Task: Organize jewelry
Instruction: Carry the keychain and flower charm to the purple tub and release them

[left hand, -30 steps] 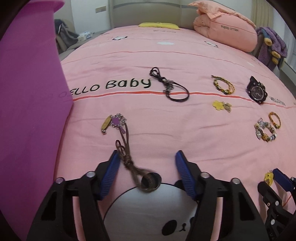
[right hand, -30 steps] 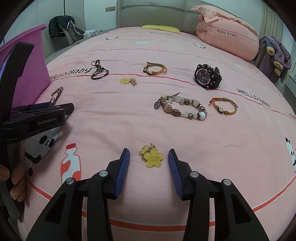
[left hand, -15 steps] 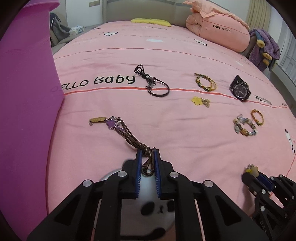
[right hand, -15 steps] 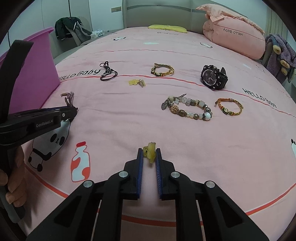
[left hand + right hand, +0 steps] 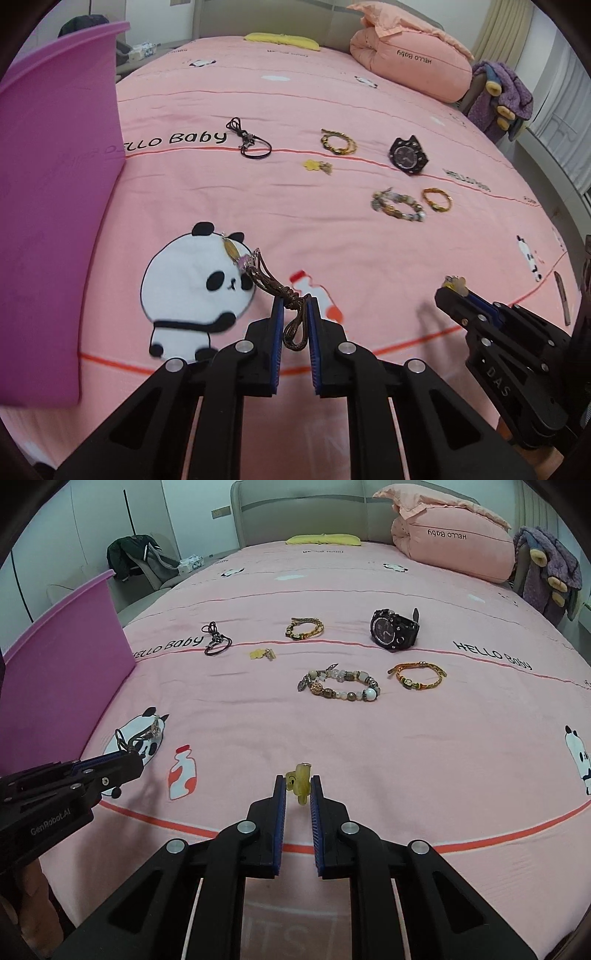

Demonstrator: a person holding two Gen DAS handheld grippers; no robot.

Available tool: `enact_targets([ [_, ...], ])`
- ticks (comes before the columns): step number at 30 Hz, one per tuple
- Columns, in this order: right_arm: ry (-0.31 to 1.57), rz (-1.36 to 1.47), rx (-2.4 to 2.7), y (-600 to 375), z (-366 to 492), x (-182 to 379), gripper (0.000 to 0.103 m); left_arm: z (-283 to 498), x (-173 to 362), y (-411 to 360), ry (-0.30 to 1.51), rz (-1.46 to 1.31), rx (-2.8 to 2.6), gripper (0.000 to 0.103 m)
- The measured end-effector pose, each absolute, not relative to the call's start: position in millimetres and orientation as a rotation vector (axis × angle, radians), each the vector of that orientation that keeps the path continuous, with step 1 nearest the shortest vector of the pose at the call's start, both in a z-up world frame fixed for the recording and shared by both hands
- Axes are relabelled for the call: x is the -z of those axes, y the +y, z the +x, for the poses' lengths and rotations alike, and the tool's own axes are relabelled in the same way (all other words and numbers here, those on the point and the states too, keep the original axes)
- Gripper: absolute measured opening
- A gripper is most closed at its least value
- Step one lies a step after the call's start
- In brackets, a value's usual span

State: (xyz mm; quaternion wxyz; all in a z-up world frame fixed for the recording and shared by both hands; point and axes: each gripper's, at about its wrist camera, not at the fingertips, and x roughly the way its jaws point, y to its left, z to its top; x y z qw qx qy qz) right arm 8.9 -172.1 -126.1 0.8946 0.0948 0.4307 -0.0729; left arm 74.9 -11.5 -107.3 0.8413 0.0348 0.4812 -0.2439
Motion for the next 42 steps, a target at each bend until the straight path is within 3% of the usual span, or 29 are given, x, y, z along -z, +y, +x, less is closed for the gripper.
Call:
enact_targets([
  [14,0.77,0.226,0.074,-148.0,-18.5,38.7,0.013,33.8,-0.5,23.8,0.831,0.011,0.525,0.013],
  [25,0.653,0.212,-0.112,-71.5,23.1,-32.0,0.013,57.4,-81.6,100.3,0.668,0.0,0.442,0.013],
  [33,0.64,0.203,-0.283,0.8,73.1,-60.7,0.013,90.3,-95.8,175.7,0.63,-0.016,0.299,0.013],
  [42,0.785,0.173,-0.385,65.2,127.6,-45.2,0.013,133.0,-51.9,235.5,0.785,-0.095,0.153,0.013],
])
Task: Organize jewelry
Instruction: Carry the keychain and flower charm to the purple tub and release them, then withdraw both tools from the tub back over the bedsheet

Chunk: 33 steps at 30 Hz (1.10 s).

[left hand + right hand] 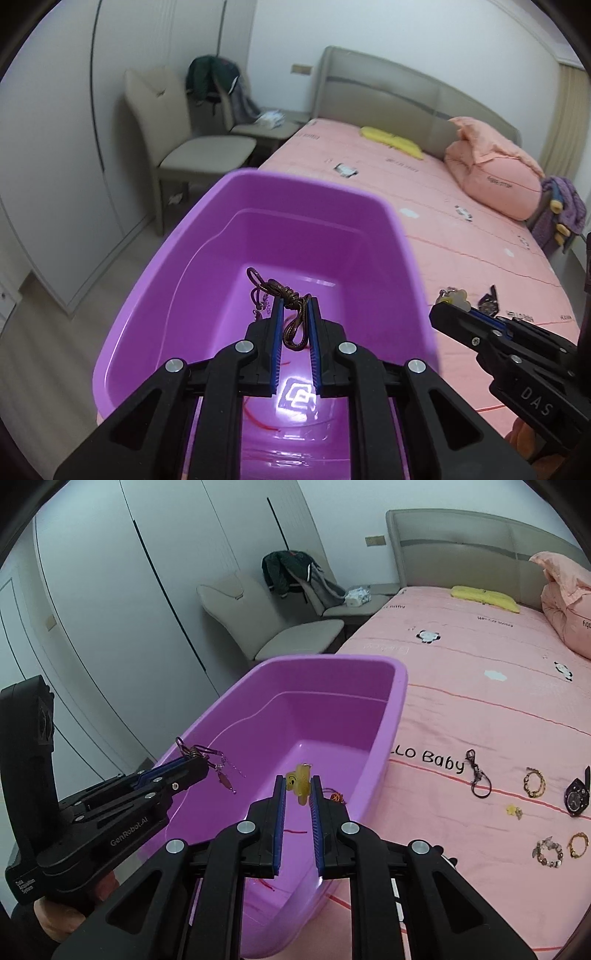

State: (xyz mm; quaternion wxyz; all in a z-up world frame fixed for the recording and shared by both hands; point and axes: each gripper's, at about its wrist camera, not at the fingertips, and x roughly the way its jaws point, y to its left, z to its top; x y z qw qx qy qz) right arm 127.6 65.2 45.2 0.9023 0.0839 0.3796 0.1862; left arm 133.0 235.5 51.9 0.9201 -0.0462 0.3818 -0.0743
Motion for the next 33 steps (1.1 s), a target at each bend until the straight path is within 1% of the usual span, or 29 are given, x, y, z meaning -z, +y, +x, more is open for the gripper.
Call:
enact_targets([
  [8,0.89,0.119,-0.382,88.5,147.1,-29.2,0.013,144.9,-17.0,255.6,0.917,-0.105,0.067,0.014],
  [12,0.916,0.102,-0.363,92.1,152.5,-24.5,0.013,145.3,-11.6,258.5,0.936,-0.109,0.052,0.014],
  [15,0.924,0.087,-0.354,94.0,153.5,-23.8,0.013,146.2,-9.9,260.2,0.95,-0.111,0.036,0.019],
  [16,0.932,0.084,-0.353,94.8,154.3,-24.3,0.015,146.7,-9.6,260.7,0.957,-0.11,0.027,0.02],
  [17,0.942,0.081,-0.351,95.0,154.7,-24.3,0.03,146.1,-10.3,262.4,0.96,-0.107,0.013,0.028],
  [18,0.942,0.083,-0.35,94.9,154.2,-25.3,0.036,145.7,-11.1,261.9,0.957,-0.098,-0.004,0.035],
  [19,0.936,0.088,-0.345,92.8,154.1,-26.1,0.046,143.3,-13.6,262.8,0.95,-0.084,-0.03,0.052],
  [20,0.926,0.093,-0.343,91.1,152.6,-28.2,0.05,139.5,-17.5,264.3,0.934,-0.073,-0.053,0.072],
  [21,0.913,0.092,-0.337,89.8,151.1,-31.1,0.051,133.9,-22.8,266.2,0.906,-0.07,-0.066,0.077],
  [25,0.877,0.075,-0.322,83.3,146.1,-39.7,0.052,120.2,-37.0,272.5,0.855,-0.052,-0.11,0.084],
  [33,0.862,0.111,-0.335,70.4,139.3,-45.3,0.052,109.3,-49.0,275.2,0.835,-0.085,-0.12,0.085],
])
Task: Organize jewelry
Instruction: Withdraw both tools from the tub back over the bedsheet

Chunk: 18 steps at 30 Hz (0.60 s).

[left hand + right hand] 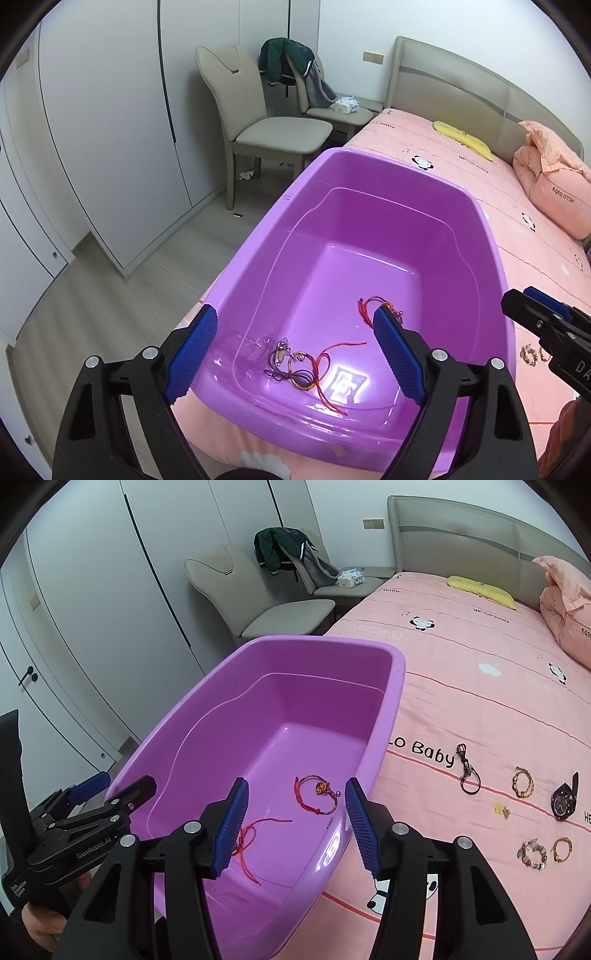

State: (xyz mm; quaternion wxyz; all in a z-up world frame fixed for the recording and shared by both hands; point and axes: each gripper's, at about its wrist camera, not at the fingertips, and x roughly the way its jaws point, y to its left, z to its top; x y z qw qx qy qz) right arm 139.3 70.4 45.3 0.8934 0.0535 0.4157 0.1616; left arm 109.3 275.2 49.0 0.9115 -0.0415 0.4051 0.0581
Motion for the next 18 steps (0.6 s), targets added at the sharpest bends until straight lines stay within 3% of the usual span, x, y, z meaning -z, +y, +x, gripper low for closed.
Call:
enact_targets([
  [18,0.853,0.21,-0.308,15.1,81.8,-39.0,0.059,69.3,-51.5,235.3,0.843,-0.067,-0.062,0.086],
])
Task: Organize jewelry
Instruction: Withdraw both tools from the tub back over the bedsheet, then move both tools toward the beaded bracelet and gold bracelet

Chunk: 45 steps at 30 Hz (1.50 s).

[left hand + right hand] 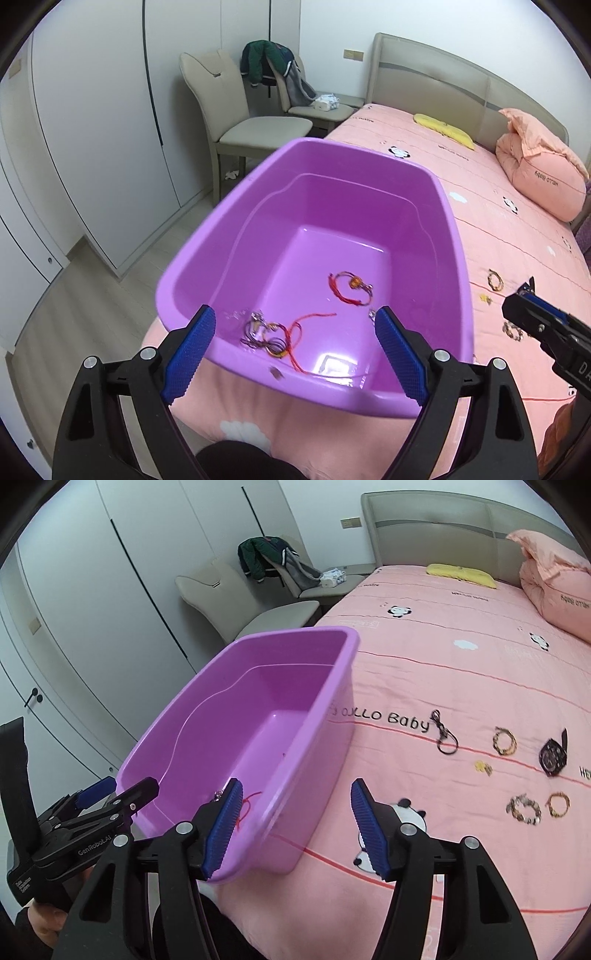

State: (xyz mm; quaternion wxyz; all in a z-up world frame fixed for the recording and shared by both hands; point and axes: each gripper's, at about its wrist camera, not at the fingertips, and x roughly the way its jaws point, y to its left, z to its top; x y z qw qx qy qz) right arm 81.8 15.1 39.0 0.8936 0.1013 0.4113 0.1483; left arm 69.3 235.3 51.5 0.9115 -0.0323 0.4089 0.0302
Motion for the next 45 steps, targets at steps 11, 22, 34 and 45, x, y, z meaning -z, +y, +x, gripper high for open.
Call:
enact_targets([
  [11,0.866,0.287,-0.232,-42.3,40.4,-21.3,0.059,45.6,-45.7,191.0,0.863,-0.082,0.013,0.086],
  [22,0.894,0.323,-0.159,-96.9,-1.7,10.9,0.06,28.5,-33.8,142.3,0.882,-0.053,0.062,0.088],
  [34,0.898,0.358,-0.038,-173.1,-47.9,49.6,0.063,9.4,-23.4,66.7,0.844,-0.004,0.192,0.091],
  [45,0.88,0.346,0.104,-244.8,-56.6,69.0,0.063,28.7,17.9,-19.5,0.905,0.033,0.291,0.091],
])
